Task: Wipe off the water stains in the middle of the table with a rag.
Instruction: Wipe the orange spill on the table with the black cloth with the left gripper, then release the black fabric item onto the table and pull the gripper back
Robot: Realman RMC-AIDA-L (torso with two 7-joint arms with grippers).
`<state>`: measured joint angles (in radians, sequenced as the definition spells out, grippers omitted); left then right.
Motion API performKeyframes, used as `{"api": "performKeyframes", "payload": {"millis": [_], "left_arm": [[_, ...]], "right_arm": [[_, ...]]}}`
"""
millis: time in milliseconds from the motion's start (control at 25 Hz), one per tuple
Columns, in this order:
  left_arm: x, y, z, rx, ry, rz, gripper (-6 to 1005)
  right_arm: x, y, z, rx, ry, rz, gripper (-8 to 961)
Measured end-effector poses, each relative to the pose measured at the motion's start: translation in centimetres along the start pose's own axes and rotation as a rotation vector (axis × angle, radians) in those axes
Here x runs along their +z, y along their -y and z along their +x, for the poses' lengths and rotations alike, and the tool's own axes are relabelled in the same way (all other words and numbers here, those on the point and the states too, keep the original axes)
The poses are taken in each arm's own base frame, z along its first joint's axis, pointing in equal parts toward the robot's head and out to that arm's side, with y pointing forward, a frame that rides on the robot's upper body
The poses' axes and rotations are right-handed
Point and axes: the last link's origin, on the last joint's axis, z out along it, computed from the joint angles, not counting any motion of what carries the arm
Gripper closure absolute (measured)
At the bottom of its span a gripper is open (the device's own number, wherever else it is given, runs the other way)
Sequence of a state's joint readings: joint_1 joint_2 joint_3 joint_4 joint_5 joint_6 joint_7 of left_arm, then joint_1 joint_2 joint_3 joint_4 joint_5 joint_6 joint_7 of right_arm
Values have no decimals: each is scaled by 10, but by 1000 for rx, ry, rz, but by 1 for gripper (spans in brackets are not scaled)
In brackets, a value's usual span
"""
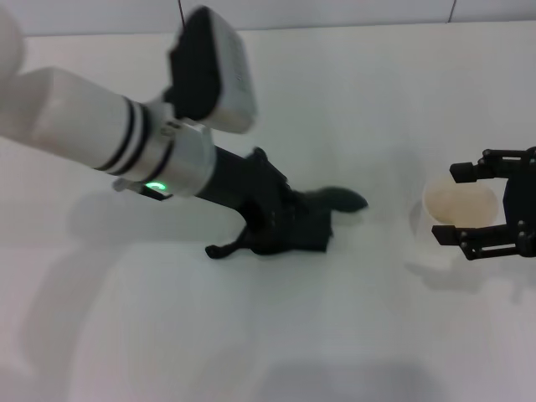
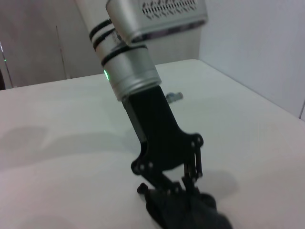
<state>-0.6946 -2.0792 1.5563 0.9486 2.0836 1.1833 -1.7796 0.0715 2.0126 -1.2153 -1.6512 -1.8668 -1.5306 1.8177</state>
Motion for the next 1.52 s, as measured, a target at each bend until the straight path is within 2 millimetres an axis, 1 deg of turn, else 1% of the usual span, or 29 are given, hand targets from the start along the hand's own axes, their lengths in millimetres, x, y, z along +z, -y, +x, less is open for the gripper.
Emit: {"api": "performKeyframes", "payload": {"millis": [200,520,720,840,1120,1280,1520], "left_arm": [[-22,7,-16,-64,-60,78,877],[-44,5,-51,-157,-116,155,877],[-62,4,-66,-210,-223,202,877],[-71,1,-74,-240,-277,208,877],[-73,-13,-90,-296,-283,172,877],[-73,-21,-95,-315,-282,145,882],[-77,-24,-101,-371,-266,131,889]], "right_arm": [[-1,2,-1,-2,3,6,125],[0,6,-4,4,10,20,126],[2,8,-5,7,15,27,126],[3,8,-7,7,17,27,126],[4,9,-9,6,19,27,126],[4,9,-10,3,20,26,126],[5,9,-10,0,20,25,126]]}}
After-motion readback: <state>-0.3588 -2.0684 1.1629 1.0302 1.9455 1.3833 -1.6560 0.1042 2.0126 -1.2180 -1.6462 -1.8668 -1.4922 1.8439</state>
